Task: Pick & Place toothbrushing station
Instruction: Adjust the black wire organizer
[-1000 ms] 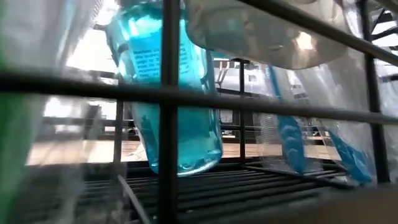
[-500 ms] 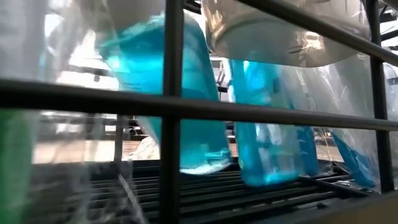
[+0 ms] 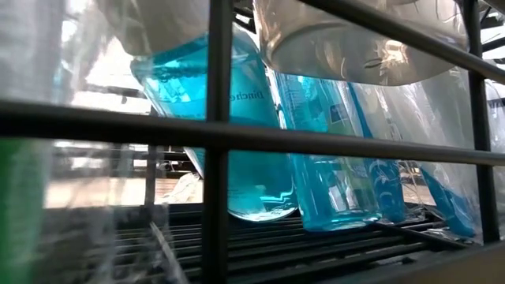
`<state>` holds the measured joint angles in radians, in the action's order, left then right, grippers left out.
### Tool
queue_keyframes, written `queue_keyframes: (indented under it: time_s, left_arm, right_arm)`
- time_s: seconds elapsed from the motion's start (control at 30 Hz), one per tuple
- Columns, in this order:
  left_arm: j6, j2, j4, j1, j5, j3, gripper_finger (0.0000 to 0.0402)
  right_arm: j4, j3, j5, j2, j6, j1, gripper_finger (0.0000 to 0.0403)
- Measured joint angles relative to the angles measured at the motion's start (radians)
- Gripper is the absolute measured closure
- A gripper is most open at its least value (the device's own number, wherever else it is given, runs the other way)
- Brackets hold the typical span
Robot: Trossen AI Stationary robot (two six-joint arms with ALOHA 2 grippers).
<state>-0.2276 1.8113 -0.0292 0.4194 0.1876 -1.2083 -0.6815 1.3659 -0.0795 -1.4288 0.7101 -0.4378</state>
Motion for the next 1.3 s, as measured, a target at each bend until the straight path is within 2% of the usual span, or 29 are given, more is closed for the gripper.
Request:
queue_keyframes:
  time_s: [0.1, 0.2, 0.27, 0.37, 0.47, 0.6, 0.77, 0.83, 1.0, 1.17, 1.3]
  left_arm:
    - [0.008, -0.024, -0.048, 0.000, -0.052, 0.000, 0.0348]
    - [0.068, -0.066, -0.101, -0.005, -0.170, 0.000, 0.0358]
    - [0.155, -0.098, -0.138, -0.020, -0.213, 0.000, 0.0366]
    - [0.326, -0.141, -0.160, -0.046, -0.224, -0.001, 0.0385]
    - [0.503, -0.154, -0.172, -0.056, -0.222, -0.001, 0.0399]
    - [0.617, -0.154, -0.170, -0.029, -0.231, -0.001, 0.0400]
    - [0.739, -0.132, -0.158, 0.002, -0.317, 0.000, 0.0400]
    - [0.787, -0.116, -0.150, 0.005, -0.321, -0.001, 0.0400]
    - [0.865, -0.093, -0.130, 0.034, -0.382, 0.000, 0.0401]
    - [1.000, -0.093, -0.131, 0.045, -0.538, 0.000, 0.0401]
    - [1.157, -0.081, -0.153, 0.034, -0.511, 0.000, 0.0401]
  right_arm:
    - [0.000, 0.000, 0.000, 0.000, -0.002, -0.007, 0.0101]
    - [-0.002, 0.000, 0.001, 0.000, 0.020, -0.019, 0.0101]
    - [-0.008, 0.000, 0.003, 0.000, 0.034, -0.021, 0.0101]
    - [-0.030, 0.000, 0.003, 0.000, 0.052, -0.026, 0.0106]
    - [-0.047, 0.000, -0.001, 0.000, 0.058, -0.026, 0.0129]
    - [-0.043, -0.025, -0.002, 0.001, 0.040, -0.027, 0.0195]
    - [-0.018, -0.111, 0.000, 0.001, 0.028, -0.031, 0.0347]
    - [0.044, -0.160, -0.003, 0.001, 0.025, -0.041, 0.0387]
    - [0.192, -0.265, -0.009, 0.000, 0.048, -0.060, 0.0389]
    - [0.218, -0.298, -0.016, 0.000, 0.073, -0.067, 0.0396]
    - [0.225, -0.298, -0.025, 0.000, 0.076, -0.071, 0.0401]
